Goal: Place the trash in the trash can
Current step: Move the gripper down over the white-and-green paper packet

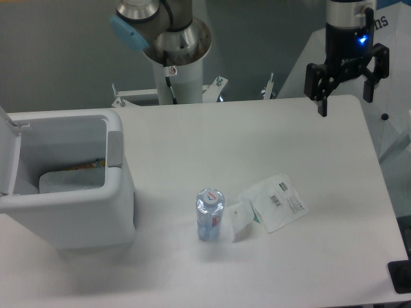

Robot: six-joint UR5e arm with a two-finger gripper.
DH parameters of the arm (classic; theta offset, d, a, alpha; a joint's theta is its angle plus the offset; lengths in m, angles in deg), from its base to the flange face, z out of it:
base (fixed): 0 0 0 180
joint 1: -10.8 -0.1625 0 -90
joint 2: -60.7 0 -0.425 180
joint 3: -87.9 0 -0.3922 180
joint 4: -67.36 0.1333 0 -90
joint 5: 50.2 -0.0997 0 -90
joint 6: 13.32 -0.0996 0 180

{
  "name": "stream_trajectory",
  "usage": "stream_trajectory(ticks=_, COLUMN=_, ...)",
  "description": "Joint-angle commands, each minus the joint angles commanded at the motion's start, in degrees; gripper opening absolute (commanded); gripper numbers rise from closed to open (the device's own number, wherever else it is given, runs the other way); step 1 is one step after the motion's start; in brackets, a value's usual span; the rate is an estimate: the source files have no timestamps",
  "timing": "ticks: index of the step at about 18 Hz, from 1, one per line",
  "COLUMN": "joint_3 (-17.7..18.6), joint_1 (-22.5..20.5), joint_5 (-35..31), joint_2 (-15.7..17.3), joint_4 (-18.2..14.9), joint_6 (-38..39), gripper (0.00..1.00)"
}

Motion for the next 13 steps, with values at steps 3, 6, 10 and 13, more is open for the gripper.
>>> stream_trajectory(ticks=3, joint_3=0.00, joint_1=0.35, joint_5=-0.62, joint_2=-0.44, joint_4=0.35, joint_6=-0.09, gripper=1.00)
stream_trajectory(ticks=6, joint_3=0.79, joint_1=1.14, joint_5=-0.53, joint_2=-0.70, joint_4=0.44, joint_6=0.00, gripper=1.00)
stream_trajectory(ticks=10, joint_3=3.95, joint_1=4.57, joint_5=-0.97, joint_2=-3.25, joint_4=4.39, joint_6=1.75, gripper=1.00)
stream_trajectory(ticks=13, joint_3=7.20, joint_1=6.58, joint_5=-0.88, joint_2=-2.73, joint_4=5.10, joint_6=3.16, gripper=1.00)
